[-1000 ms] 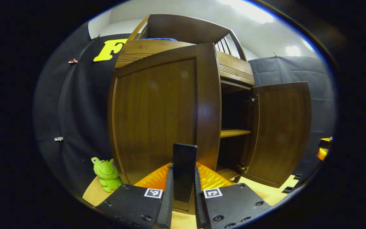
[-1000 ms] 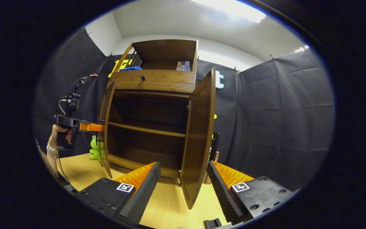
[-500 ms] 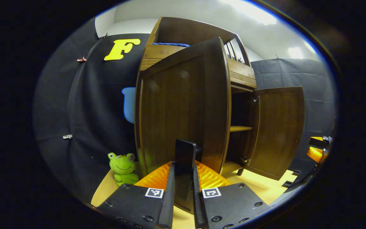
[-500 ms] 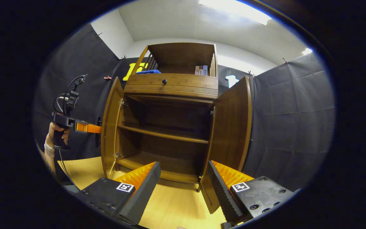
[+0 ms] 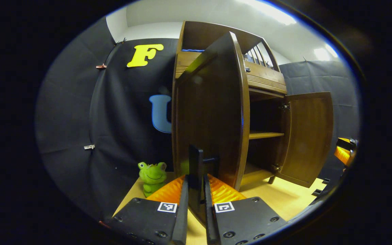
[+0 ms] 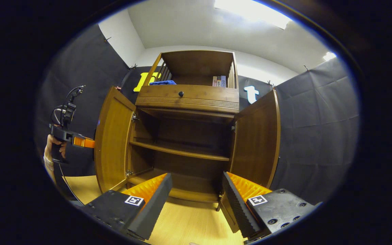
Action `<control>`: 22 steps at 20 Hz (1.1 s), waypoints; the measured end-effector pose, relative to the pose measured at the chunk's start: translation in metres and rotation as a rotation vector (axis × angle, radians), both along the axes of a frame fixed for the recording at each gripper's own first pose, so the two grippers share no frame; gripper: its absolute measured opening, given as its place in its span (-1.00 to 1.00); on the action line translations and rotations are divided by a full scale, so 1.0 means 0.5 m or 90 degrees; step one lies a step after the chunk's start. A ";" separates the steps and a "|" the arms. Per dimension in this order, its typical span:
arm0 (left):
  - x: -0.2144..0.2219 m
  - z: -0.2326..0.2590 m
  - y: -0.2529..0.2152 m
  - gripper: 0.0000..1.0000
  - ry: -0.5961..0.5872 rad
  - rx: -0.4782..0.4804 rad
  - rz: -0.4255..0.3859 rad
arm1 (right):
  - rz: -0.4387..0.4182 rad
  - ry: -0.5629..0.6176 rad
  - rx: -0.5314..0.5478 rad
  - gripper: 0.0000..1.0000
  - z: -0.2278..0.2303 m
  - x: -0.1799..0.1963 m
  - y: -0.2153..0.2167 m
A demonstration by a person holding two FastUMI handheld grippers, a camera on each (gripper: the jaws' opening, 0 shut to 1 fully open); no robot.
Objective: Open the right door of the double-door shoe cabinet with the right hand, and open the left door with the left hand.
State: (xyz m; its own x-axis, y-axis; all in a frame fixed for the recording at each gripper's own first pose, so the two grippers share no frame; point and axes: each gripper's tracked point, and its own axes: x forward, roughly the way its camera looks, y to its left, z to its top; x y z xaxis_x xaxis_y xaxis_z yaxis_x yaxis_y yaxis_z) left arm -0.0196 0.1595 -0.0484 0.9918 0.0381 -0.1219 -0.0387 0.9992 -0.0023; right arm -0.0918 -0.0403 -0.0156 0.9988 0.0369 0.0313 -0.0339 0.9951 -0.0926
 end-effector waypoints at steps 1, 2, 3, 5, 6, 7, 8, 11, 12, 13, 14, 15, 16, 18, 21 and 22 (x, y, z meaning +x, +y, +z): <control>-0.012 0.004 0.015 -0.49 -0.005 0.001 0.017 | -0.001 0.000 0.000 0.91 0.002 0.001 0.002; -0.020 0.010 0.034 -0.49 -0.012 0.003 0.041 | 0.001 0.003 0.000 0.91 0.000 0.005 0.006; -0.031 0.014 0.054 -0.59 -0.017 0.004 0.062 | 0.003 0.007 0.001 0.91 -0.004 0.008 0.009; -0.057 0.021 0.057 -0.58 -0.026 -0.016 0.070 | 0.007 0.010 -0.001 0.91 -0.006 0.020 0.019; -0.071 0.025 0.045 -0.59 -0.029 -0.023 0.063 | 0.008 0.013 -0.004 0.91 -0.007 0.027 0.025; -0.083 0.032 0.038 -0.59 -0.034 -0.021 0.060 | 0.007 0.014 -0.007 0.91 -0.009 0.036 0.029; -0.095 0.039 0.028 -0.58 -0.037 -0.015 0.053 | 0.005 0.013 -0.008 0.92 -0.008 0.044 0.033; -0.110 0.057 -0.035 -0.68 -0.041 -0.012 0.019 | 0.003 0.008 -0.005 0.92 0.019 0.067 0.052; -0.110 0.068 -0.067 -0.53 -0.042 -0.022 -0.002 | 0.004 0.011 0.002 0.92 0.030 0.075 0.059; -0.108 0.078 -0.095 -0.43 -0.046 -0.031 -0.021 | 0.002 0.016 0.015 0.92 0.040 0.079 0.062; -0.103 0.093 -0.121 -0.32 -0.052 -0.033 -0.036 | 0.003 0.023 0.035 0.92 0.046 0.085 0.066; -0.094 0.111 -0.139 -0.22 -0.068 -0.025 -0.039 | 0.010 0.030 0.056 0.92 0.050 0.089 0.077; -0.084 0.128 -0.153 -0.05 -0.082 -0.005 -0.033 | 0.018 0.037 0.073 0.93 0.053 0.094 0.088; -0.061 0.138 -0.183 0.21 -0.084 0.047 -0.027 | 0.032 0.051 0.088 0.94 0.053 0.101 0.101; -0.020 0.133 -0.249 0.52 -0.083 0.041 -0.054 | 0.020 0.038 0.061 0.94 0.061 0.112 0.097; -0.011 0.132 -0.261 0.58 -0.081 0.033 -0.056 | 0.021 0.034 0.055 0.94 0.063 0.114 0.101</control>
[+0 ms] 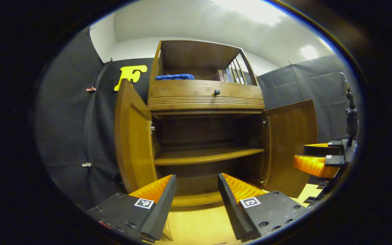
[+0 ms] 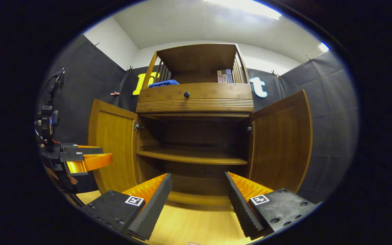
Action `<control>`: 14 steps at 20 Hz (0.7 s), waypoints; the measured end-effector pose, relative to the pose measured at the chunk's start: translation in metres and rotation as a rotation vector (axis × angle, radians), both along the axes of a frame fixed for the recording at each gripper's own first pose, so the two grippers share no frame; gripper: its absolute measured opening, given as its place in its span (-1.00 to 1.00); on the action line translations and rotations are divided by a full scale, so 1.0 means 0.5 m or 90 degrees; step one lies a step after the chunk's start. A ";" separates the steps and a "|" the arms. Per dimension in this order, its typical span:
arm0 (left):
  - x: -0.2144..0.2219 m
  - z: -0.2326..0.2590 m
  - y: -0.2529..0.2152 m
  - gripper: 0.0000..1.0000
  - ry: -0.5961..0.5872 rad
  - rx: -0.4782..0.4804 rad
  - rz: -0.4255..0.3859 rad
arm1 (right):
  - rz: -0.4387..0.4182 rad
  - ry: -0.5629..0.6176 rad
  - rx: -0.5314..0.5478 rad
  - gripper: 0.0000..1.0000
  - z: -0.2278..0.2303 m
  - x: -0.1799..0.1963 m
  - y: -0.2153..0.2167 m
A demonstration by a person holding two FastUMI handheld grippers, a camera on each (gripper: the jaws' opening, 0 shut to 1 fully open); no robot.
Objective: Open the right door of the double-door shoe cabinet with the right hand, and open the left door with the left hand.
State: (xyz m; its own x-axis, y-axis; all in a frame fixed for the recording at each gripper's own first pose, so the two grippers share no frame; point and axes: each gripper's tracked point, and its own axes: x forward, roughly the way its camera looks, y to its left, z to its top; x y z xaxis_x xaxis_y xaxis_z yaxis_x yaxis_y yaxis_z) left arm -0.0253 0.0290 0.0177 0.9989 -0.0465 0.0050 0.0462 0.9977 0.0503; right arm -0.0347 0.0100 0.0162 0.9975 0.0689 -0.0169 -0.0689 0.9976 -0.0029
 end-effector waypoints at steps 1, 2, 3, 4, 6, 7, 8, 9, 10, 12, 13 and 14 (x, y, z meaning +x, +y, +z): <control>0.009 -0.001 -0.006 0.63 0.001 -0.002 0.003 | 0.004 -0.001 -0.001 0.94 -0.002 0.001 0.007; 0.014 0.001 -0.008 0.75 -0.002 -0.001 0.011 | 0.009 -0.003 0.000 0.94 -0.003 0.003 0.014; 0.017 -0.001 -0.010 0.75 -0.004 0.002 0.018 | 0.013 -0.003 0.000 0.94 -0.005 0.005 0.018; 0.021 -0.002 -0.015 0.68 -0.005 0.003 0.022 | 0.016 -0.003 -0.003 0.94 -0.007 0.007 0.023; 0.028 -0.011 -0.029 0.73 -0.004 0.009 0.021 | 0.020 -0.003 -0.011 0.94 -0.012 0.013 0.029; 0.031 -0.021 -0.036 0.75 0.004 0.012 0.018 | 0.023 -0.003 -0.016 0.94 -0.015 0.015 0.035; 0.032 -0.028 -0.041 0.75 0.011 0.014 0.016 | 0.026 -0.003 -0.020 0.92 -0.016 0.016 0.037; 0.034 -0.030 -0.043 0.74 0.012 0.014 0.013 | 0.027 -0.004 -0.022 0.92 -0.018 0.017 0.038; 0.035 -0.027 -0.048 0.75 0.012 0.010 0.009 | 0.030 -0.007 -0.024 0.92 -0.017 0.016 0.041; 0.034 -0.022 -0.055 0.74 0.008 0.002 0.002 | 0.032 -0.013 -0.026 0.94 -0.016 0.014 0.044; 0.032 -0.021 -0.057 0.74 0.005 0.000 0.000 | 0.032 -0.015 -0.026 0.94 -0.014 0.011 0.042; 0.031 -0.017 -0.058 0.76 0.003 -0.002 -0.001 | 0.031 -0.017 -0.025 0.94 -0.014 0.010 0.040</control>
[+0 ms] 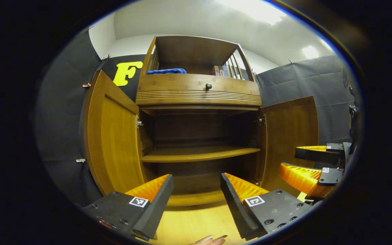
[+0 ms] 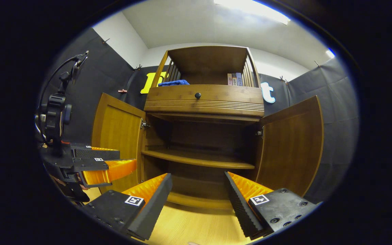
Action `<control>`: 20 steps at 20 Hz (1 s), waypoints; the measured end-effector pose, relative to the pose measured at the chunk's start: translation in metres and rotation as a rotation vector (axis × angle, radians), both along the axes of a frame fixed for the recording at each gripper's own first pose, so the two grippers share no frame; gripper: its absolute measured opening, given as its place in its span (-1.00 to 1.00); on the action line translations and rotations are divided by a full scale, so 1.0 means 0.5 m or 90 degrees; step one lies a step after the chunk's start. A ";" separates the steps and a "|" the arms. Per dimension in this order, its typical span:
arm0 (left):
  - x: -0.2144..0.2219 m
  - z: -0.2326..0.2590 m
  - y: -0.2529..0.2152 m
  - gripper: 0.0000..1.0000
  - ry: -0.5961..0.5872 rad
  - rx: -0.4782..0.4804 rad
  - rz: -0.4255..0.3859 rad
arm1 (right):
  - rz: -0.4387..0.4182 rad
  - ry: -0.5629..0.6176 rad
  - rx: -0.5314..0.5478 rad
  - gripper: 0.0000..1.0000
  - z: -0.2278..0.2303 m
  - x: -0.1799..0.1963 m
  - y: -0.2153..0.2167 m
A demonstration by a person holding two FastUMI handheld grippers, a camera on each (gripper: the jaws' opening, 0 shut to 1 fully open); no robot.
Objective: Open the right door of the double-door shoe cabinet with the right hand, and open the left door with the left hand.
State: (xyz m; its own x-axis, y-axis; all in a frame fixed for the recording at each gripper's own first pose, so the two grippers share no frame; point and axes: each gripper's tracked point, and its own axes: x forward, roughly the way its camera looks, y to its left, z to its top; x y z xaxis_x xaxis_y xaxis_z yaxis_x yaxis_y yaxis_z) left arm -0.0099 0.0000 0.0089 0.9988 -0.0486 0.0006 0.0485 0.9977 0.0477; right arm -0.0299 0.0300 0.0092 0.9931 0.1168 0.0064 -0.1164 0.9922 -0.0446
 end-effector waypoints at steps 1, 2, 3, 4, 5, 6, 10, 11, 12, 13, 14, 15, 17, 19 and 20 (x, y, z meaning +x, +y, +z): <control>-0.001 0.000 -0.004 0.76 -0.002 0.000 -0.003 | -0.001 0.000 0.002 0.94 -0.001 0.001 -0.004; 0.000 0.001 -0.009 0.77 -0.003 0.000 -0.007 | -0.002 0.002 0.004 0.94 -0.003 0.000 -0.005; -0.002 -0.002 -0.015 0.77 -0.003 -0.001 -0.012 | -0.002 0.004 0.007 0.94 -0.002 0.003 -0.005; -0.004 -0.003 -0.020 0.77 -0.002 -0.003 -0.019 | -0.002 0.007 0.009 0.94 -0.003 0.003 -0.004; -0.006 -0.006 -0.026 0.82 0.002 -0.005 -0.027 | -0.001 0.010 0.011 0.94 -0.005 0.002 -0.006; -0.006 -0.010 -0.033 0.87 0.007 -0.007 -0.035 | -0.001 0.011 0.013 0.94 -0.005 0.001 -0.006; -0.012 -0.014 -0.036 0.86 0.011 -0.005 -0.039 | -0.003 0.011 0.014 0.94 -0.005 -0.002 -0.008; -0.013 -0.014 -0.036 0.87 0.009 -0.004 -0.038 | -0.003 0.010 0.015 0.94 -0.004 -0.003 -0.008; -0.013 -0.013 -0.037 0.87 0.009 -0.004 -0.039 | -0.004 0.009 0.016 0.94 -0.003 -0.003 -0.009; -0.015 -0.013 -0.041 0.87 0.008 -0.006 -0.043 | -0.005 0.008 0.017 0.94 -0.002 -0.004 -0.009; -0.016 -0.010 -0.043 0.87 0.006 -0.009 -0.046 | -0.005 0.009 0.018 0.94 -0.003 -0.004 -0.010; -0.019 -0.008 -0.042 0.87 0.003 -0.011 -0.047 | -0.006 0.010 0.018 0.94 -0.003 -0.004 -0.010; -0.022 -0.004 -0.038 0.87 -0.001 -0.014 -0.044 | -0.007 0.011 0.020 0.94 -0.003 -0.005 -0.010; -0.024 -0.002 -0.036 0.87 -0.004 -0.015 -0.043 | -0.009 0.012 0.018 0.94 -0.004 -0.005 -0.011; -0.025 -0.003 -0.036 0.87 -0.004 -0.016 -0.044 | -0.010 0.012 0.018 0.94 -0.003 -0.005 -0.012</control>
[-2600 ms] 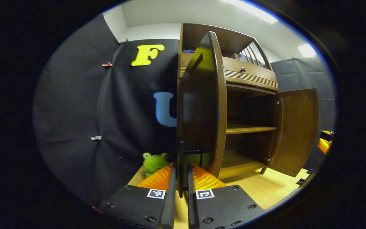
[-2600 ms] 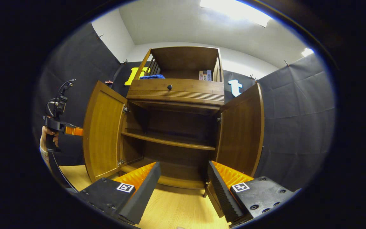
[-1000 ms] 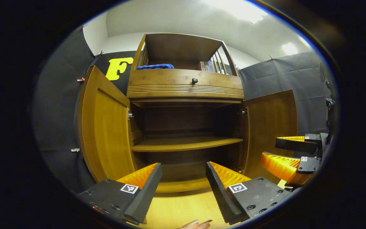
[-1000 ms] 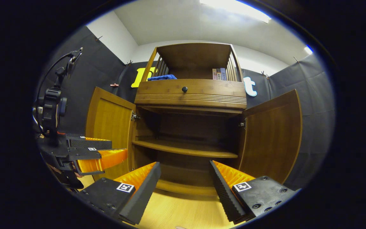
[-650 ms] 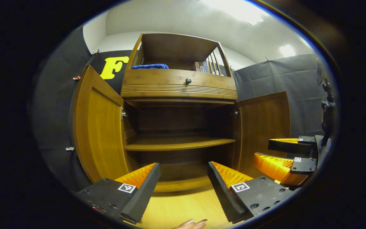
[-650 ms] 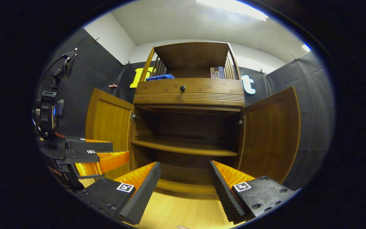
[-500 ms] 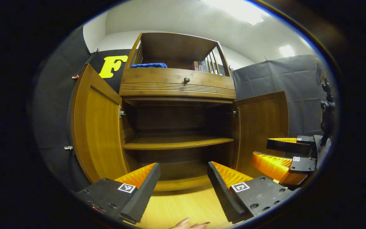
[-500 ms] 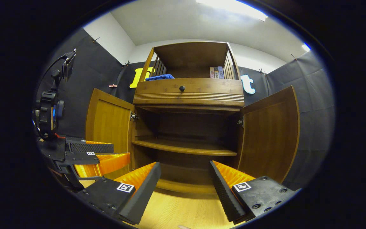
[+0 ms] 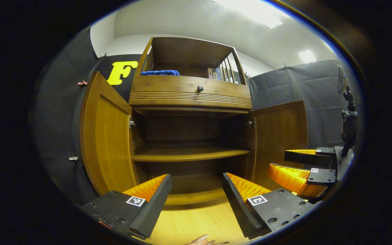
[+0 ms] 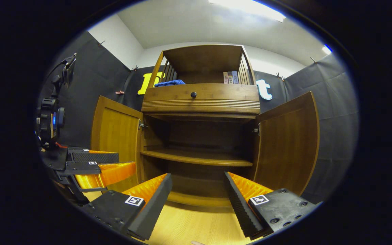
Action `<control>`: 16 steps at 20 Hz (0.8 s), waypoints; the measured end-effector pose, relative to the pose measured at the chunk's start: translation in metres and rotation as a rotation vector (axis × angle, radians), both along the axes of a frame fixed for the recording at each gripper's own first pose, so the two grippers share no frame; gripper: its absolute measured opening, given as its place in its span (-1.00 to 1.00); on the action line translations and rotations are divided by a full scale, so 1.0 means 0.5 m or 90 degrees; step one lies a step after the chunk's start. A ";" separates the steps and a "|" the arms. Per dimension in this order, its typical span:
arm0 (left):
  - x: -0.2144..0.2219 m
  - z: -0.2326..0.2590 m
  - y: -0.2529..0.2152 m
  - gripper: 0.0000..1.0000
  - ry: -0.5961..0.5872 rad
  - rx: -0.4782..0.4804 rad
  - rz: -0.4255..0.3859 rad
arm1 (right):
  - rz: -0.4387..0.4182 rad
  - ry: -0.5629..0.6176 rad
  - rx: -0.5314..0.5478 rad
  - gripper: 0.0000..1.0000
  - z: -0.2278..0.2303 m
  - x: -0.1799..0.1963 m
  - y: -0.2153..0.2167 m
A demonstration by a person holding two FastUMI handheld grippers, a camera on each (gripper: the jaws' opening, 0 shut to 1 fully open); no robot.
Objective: Open the right door of the double-door shoe cabinet with the right hand, and open the left door with the left hand.
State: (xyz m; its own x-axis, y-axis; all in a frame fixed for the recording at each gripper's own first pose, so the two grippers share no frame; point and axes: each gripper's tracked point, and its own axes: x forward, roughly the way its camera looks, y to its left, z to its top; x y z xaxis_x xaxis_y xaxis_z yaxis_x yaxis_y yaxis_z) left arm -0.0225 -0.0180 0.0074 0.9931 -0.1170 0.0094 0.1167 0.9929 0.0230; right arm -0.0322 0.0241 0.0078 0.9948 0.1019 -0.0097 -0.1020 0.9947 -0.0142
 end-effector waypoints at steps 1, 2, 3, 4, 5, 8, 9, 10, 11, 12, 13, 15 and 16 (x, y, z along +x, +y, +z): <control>-0.001 0.001 -0.001 0.87 0.001 -0.001 -0.001 | 0.000 0.001 0.000 0.94 -0.001 0.000 0.000; -0.001 0.002 -0.001 0.87 0.001 -0.001 -0.002 | 0.001 0.001 0.000 0.94 -0.001 0.000 0.001; -0.002 0.002 -0.001 0.89 0.000 -0.001 -0.003 | 0.001 0.002 0.000 0.94 -0.002 -0.001 0.000; -0.001 0.002 -0.002 0.89 0.000 -0.001 -0.005 | 0.002 0.004 0.002 0.94 -0.002 0.000 0.000; 0.001 0.002 -0.002 0.89 0.000 0.000 -0.005 | 0.003 0.006 0.004 0.94 -0.003 0.000 0.001; 0.007 -0.005 -0.001 0.87 0.005 0.008 -0.001 | 0.004 0.010 0.006 0.94 -0.005 0.001 -0.002; 0.009 -0.008 -0.002 0.86 0.008 0.010 -0.001 | 0.003 0.010 0.005 0.92 -0.004 0.001 -0.001; 0.012 -0.011 -0.004 0.87 0.011 0.012 -0.002 | 0.002 0.010 0.005 0.94 -0.005 0.001 -0.001; 0.015 -0.014 -0.006 0.87 0.013 0.013 -0.004 | 0.003 0.011 0.005 0.94 -0.006 0.001 -0.001; 0.016 -0.016 -0.009 0.86 0.015 0.016 -0.005 | 0.003 0.012 0.005 0.94 -0.006 0.001 -0.001; 0.018 -0.018 -0.008 0.87 0.017 0.019 -0.005 | 0.005 0.013 0.005 0.94 -0.007 0.001 -0.001; 0.018 -0.018 -0.005 0.87 0.016 0.021 -0.003 | 0.007 0.015 0.005 0.94 -0.007 0.001 -0.001; 0.018 -0.017 -0.005 0.87 0.016 0.020 -0.004 | 0.008 0.015 0.005 0.94 -0.007 0.002 -0.001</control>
